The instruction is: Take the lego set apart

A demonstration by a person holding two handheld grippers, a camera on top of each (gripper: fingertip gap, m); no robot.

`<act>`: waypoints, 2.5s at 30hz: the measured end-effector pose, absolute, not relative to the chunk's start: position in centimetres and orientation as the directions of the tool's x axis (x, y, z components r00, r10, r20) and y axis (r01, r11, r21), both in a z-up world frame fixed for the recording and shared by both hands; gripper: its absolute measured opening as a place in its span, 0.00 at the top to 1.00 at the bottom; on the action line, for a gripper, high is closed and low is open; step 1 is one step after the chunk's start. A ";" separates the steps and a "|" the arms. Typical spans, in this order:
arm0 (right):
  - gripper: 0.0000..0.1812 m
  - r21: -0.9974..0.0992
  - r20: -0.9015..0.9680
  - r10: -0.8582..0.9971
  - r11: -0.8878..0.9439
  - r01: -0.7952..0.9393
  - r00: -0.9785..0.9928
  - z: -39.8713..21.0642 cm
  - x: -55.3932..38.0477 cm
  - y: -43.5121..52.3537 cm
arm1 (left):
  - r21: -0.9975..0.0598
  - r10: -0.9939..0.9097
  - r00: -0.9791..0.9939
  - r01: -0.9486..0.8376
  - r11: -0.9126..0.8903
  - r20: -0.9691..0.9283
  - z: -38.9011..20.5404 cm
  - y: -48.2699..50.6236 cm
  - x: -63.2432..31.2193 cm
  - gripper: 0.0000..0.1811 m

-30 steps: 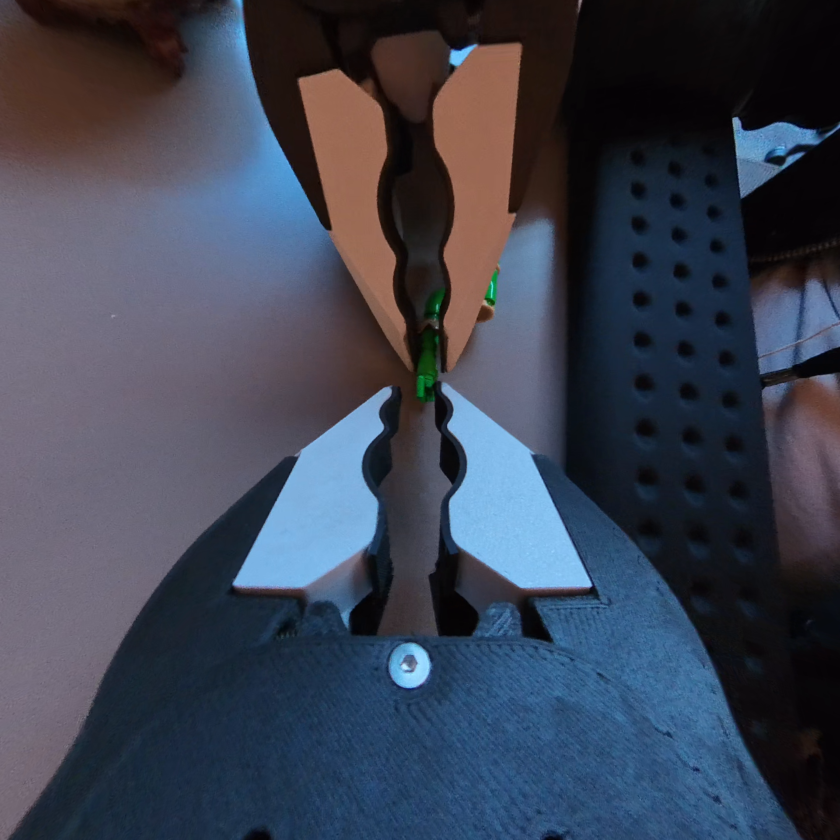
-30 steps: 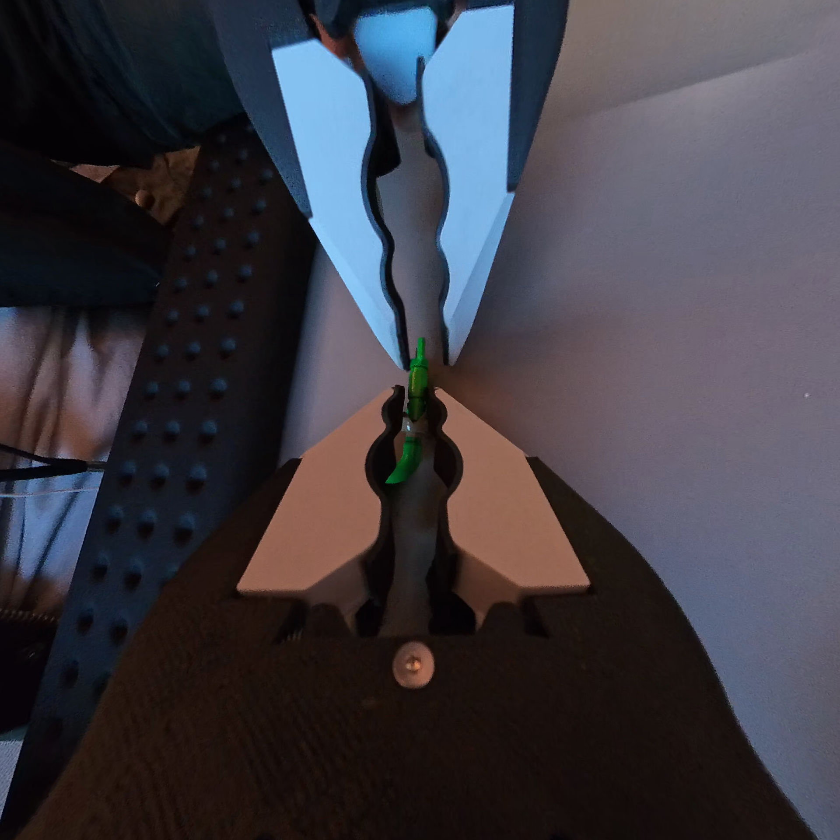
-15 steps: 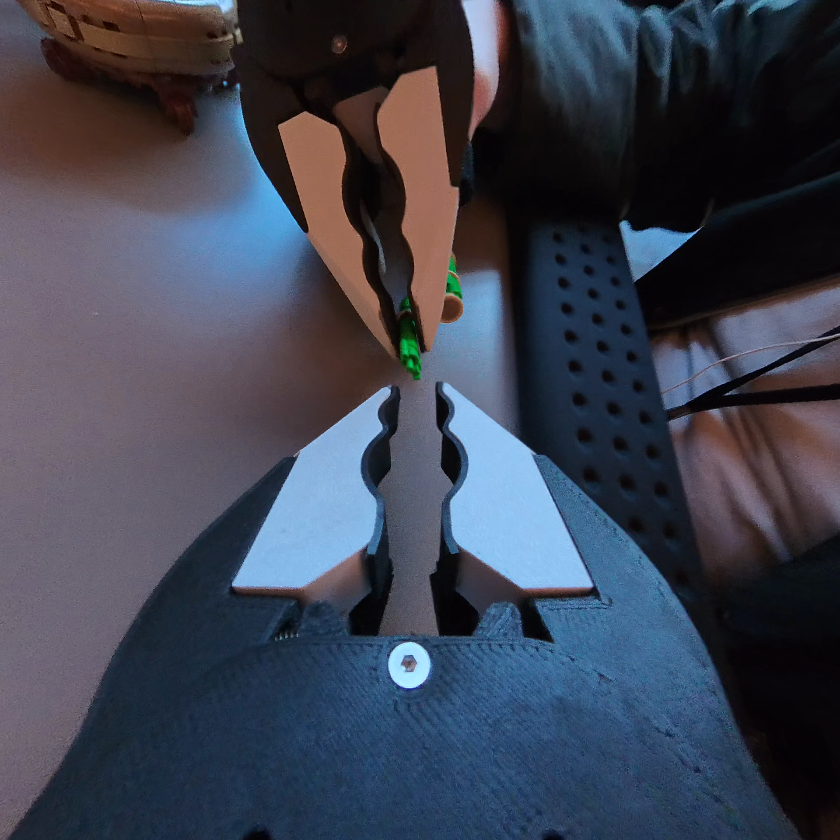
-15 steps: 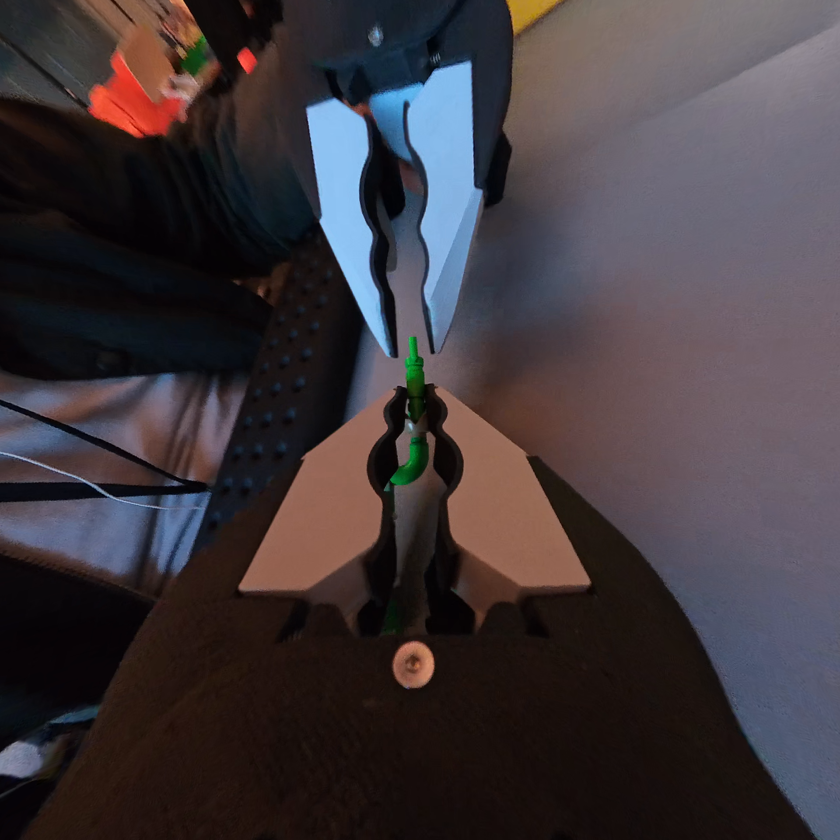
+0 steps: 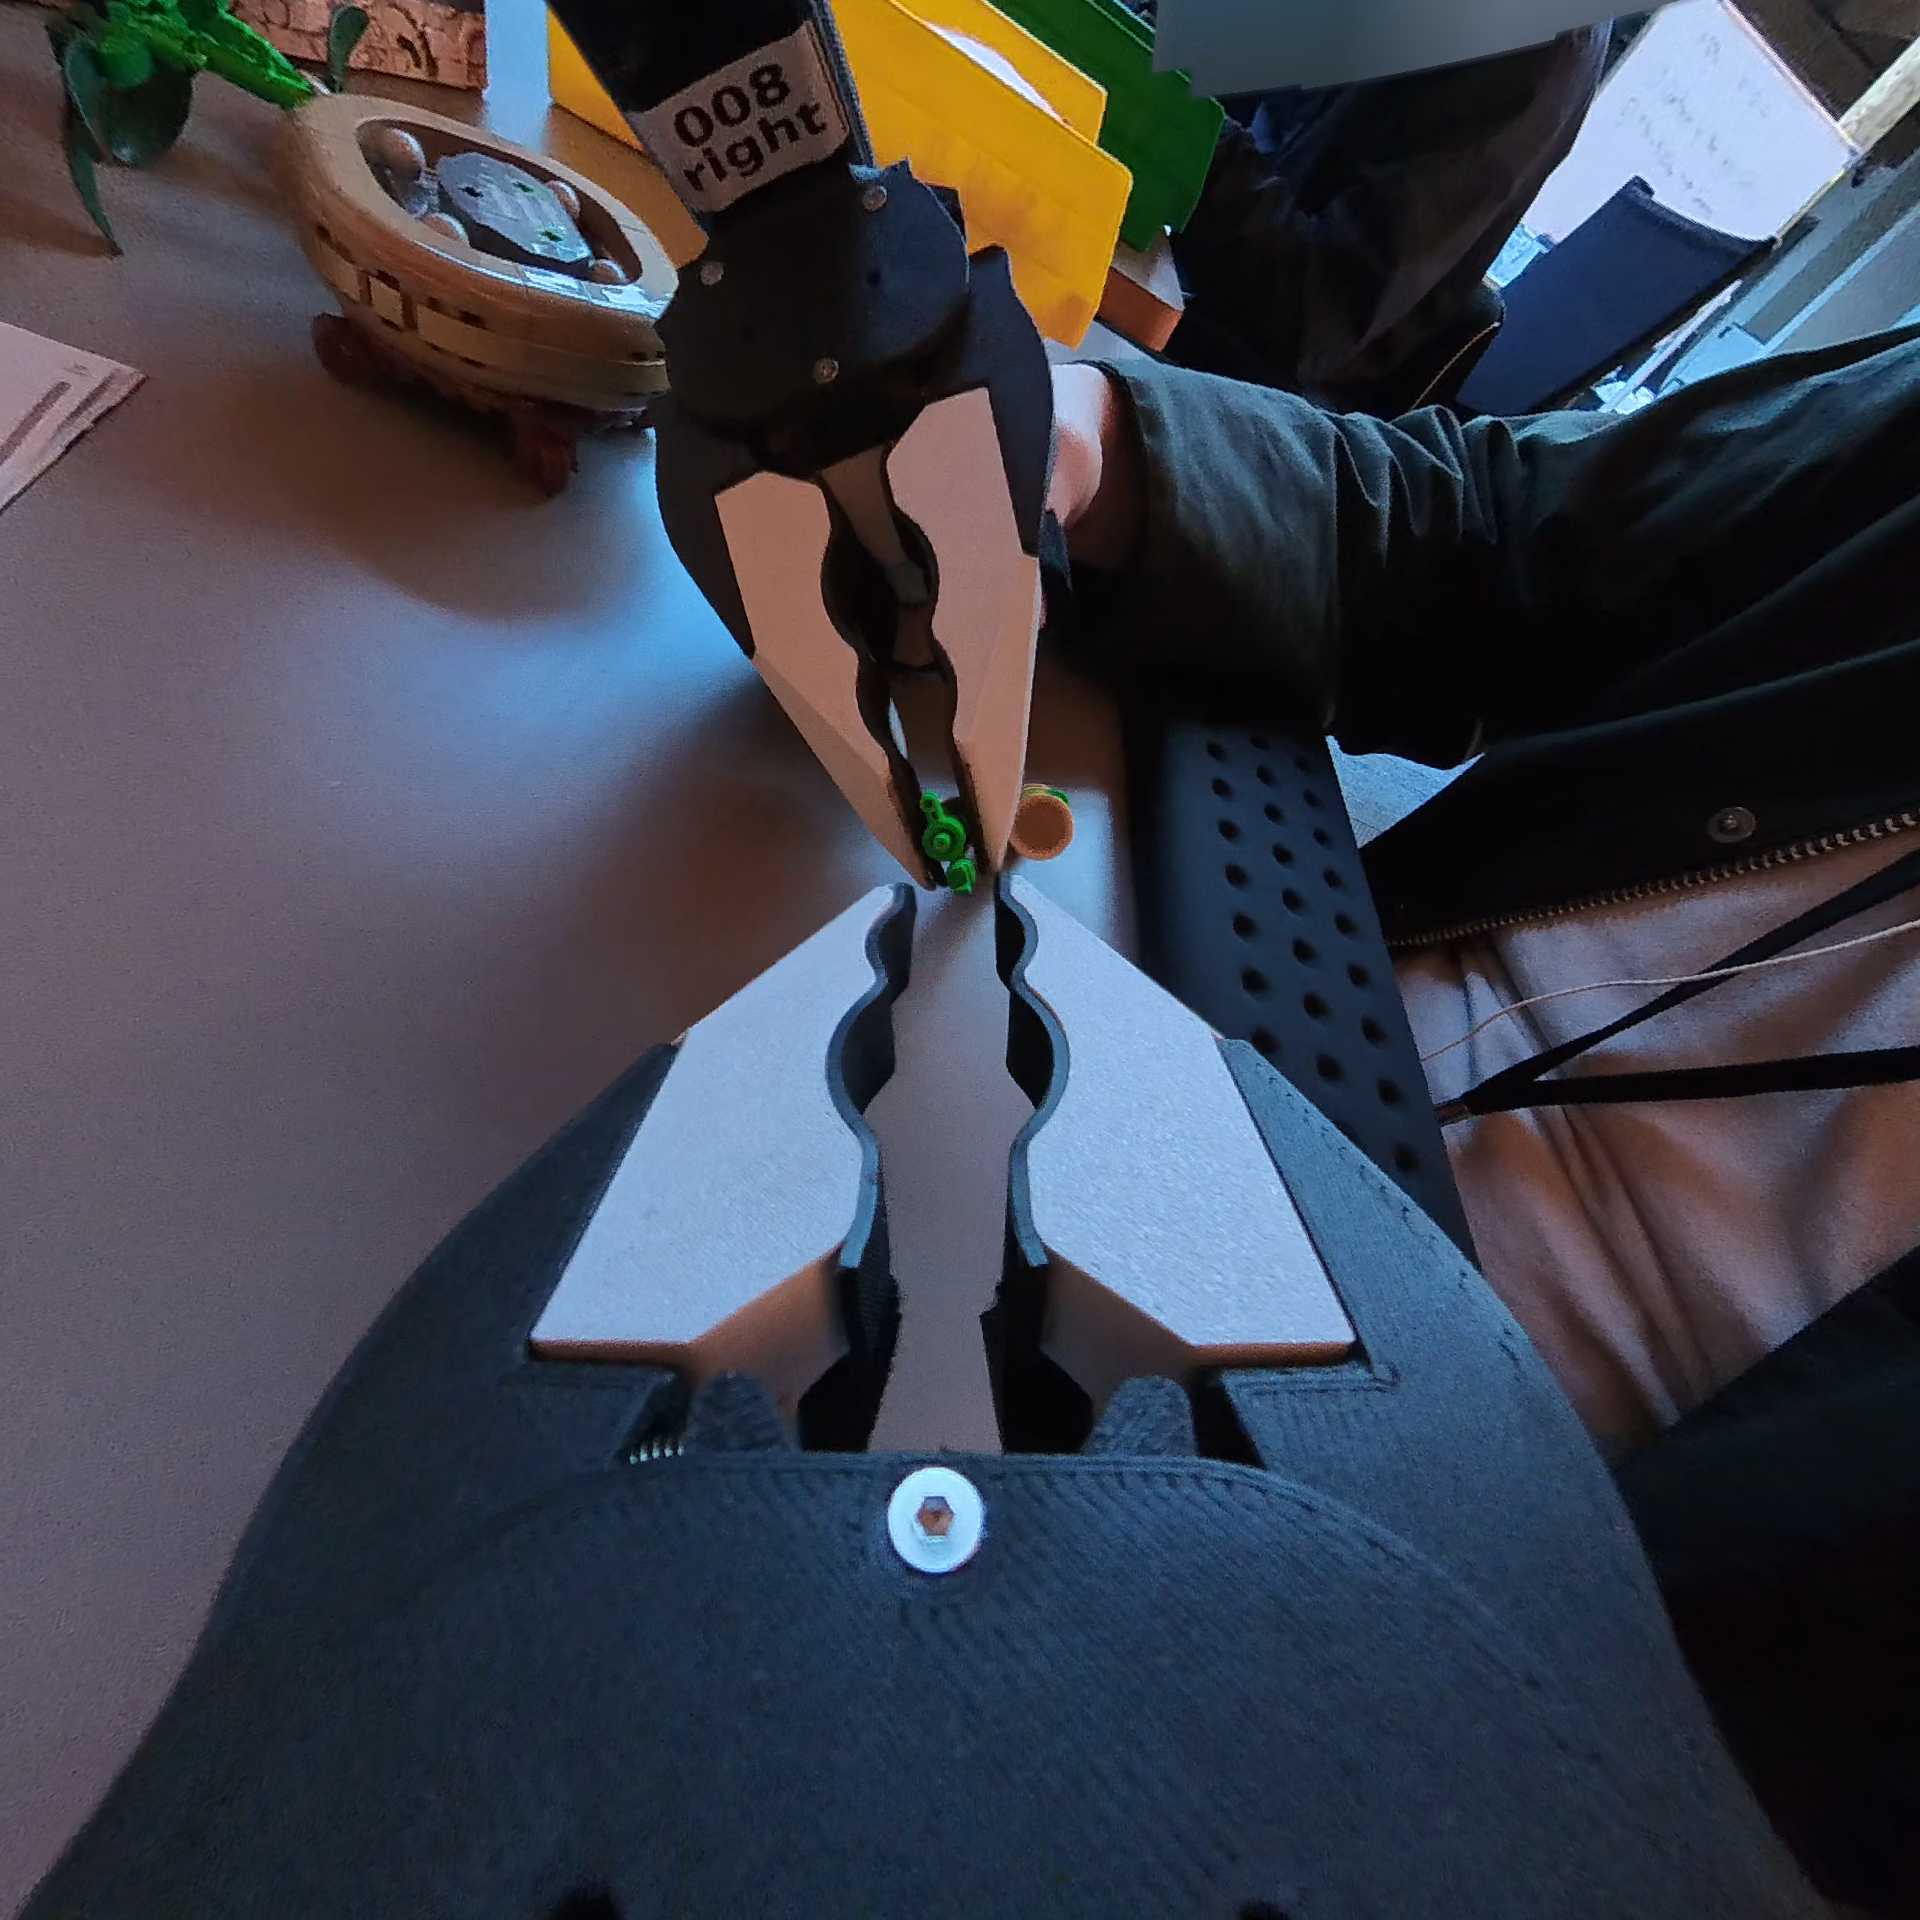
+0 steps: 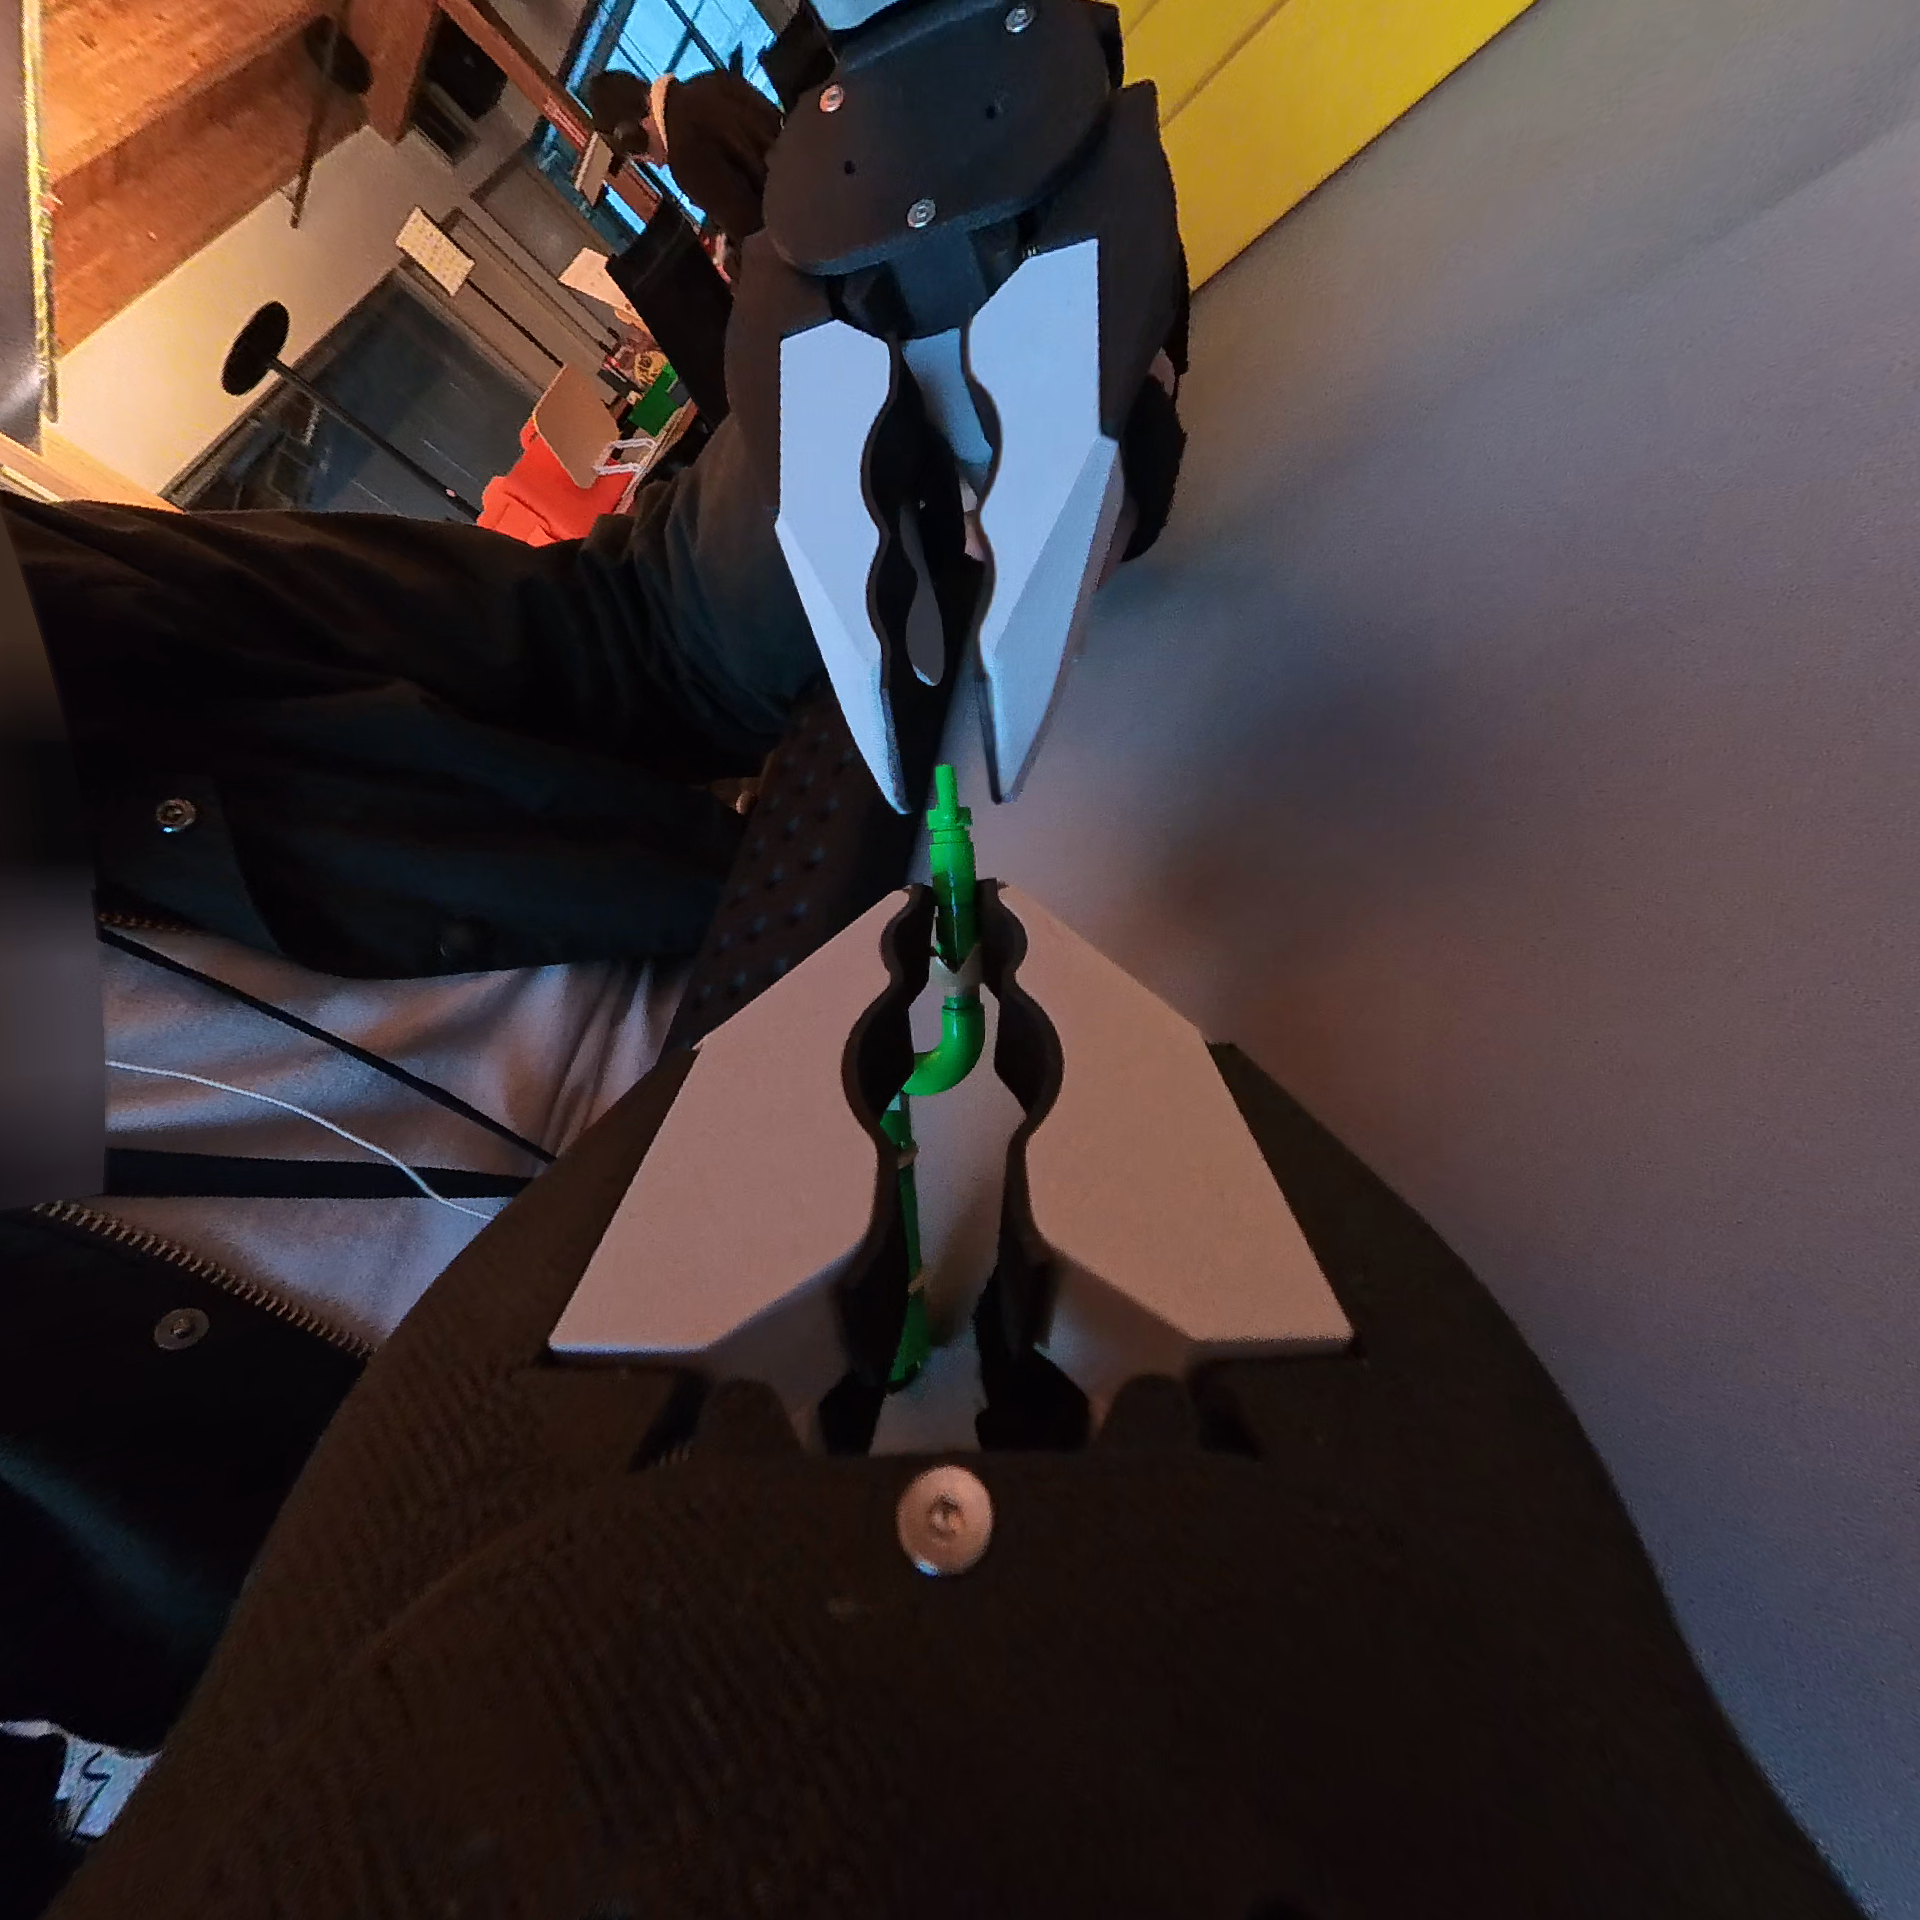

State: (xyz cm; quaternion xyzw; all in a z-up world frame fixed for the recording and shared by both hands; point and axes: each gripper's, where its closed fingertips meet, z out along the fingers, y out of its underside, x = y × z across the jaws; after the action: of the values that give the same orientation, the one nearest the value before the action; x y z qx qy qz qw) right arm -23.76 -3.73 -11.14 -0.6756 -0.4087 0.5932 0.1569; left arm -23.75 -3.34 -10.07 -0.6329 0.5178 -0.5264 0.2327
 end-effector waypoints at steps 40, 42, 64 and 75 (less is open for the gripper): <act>0.96 -0.625 -0.662 0.748 -0.591 0.510 0.055 -14.0 -23.2 -5.0 | -0.772 -0.894 -0.035 -0.521 -0.364 0.446 -12.4 -2.2 -27.7 1.00; 0.96 -0.641 -0.664 0.745 -0.607 0.470 0.056 -13.5 -23.2 -4.1 | -0.790 -0.855 -0.081 -0.434 -0.432 0.512 -10.6 -2.3 -28.5 1.00; 0.95 -0.689 -0.597 0.802 -0.516 0.509 0.005 -13.6 -24.9 -4.6 | -0.748 -0.857 -0.063 -0.524 -0.407 0.511 -12.8 -4.3 -23.9 0.97; 0.96 -0.659 -0.572 0.820 -0.476 0.582 0.023 -14.8 -25.0 -5.2 | -0.745 -0.886 -0.040 -0.559 -0.363 0.462 -13.5 -4.4 -24.2 0.97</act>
State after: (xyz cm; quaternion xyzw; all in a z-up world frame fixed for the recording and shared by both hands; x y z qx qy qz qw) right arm -24.97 -5.24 -14.81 -0.7050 -0.4972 0.4910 0.1214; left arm -24.24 -4.35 -13.46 -0.6715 0.5380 -0.4804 0.1701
